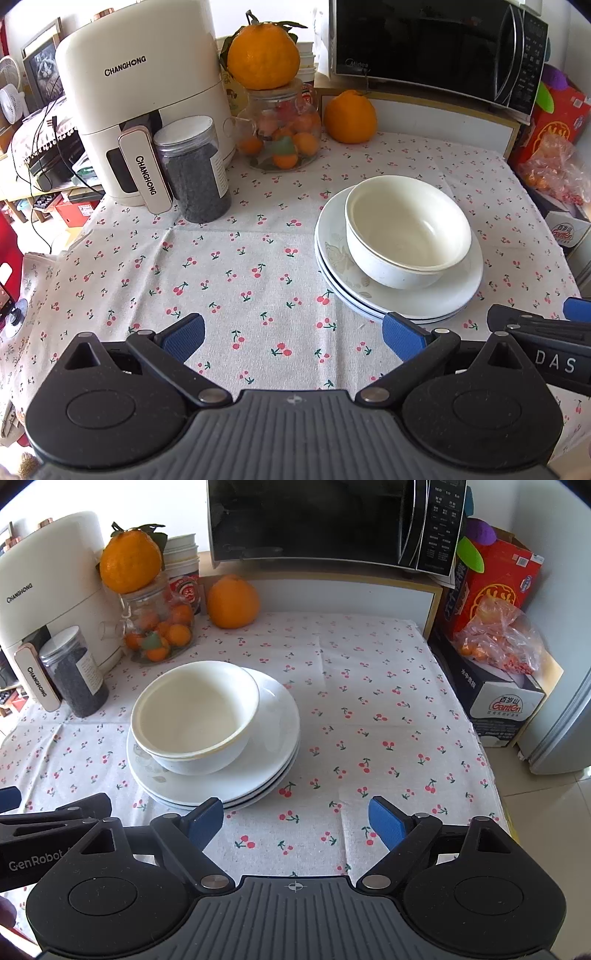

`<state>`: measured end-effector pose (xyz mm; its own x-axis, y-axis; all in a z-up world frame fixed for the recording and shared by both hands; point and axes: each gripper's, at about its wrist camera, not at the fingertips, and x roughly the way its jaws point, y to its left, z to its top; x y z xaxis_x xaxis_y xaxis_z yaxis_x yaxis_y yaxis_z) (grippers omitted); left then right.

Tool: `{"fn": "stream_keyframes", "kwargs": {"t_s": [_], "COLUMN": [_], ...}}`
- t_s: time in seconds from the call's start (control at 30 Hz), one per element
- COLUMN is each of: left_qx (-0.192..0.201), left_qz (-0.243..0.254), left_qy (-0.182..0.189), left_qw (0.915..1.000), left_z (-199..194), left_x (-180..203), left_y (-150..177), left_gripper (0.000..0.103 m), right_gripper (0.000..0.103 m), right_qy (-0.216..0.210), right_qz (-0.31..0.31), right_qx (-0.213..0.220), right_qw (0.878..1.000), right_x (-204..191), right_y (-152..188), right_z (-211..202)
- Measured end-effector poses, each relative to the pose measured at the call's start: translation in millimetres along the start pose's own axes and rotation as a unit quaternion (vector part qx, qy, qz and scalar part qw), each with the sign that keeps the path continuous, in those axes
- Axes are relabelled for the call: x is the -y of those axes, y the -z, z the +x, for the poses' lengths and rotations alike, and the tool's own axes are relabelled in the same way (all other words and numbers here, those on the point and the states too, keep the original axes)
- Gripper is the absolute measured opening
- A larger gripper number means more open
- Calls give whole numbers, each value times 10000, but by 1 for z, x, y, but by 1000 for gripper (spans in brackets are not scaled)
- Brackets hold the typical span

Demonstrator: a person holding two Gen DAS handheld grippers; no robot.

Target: Organize plates and bowls

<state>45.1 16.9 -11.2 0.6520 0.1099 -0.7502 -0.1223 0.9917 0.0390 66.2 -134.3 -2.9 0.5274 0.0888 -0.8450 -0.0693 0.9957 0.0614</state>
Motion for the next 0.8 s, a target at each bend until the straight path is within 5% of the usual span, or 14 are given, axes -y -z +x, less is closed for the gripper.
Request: {"fn": "stream_keyframes", "kwargs": {"t_s": [0.8], "left_qx": [-17], "left_qz": [36], "left_qy": [-20], "left_qw": [10000], "left_z": [-1], "left_x": [1], "left_y": [1], "left_gripper": [103], "right_gripper": [88], "right_qy": [0], "right_qz": [-22], "right_qx": [-33], "right_qw": [10000], "right_x": [-1], "right_y": [1], "right_z": [2]}}
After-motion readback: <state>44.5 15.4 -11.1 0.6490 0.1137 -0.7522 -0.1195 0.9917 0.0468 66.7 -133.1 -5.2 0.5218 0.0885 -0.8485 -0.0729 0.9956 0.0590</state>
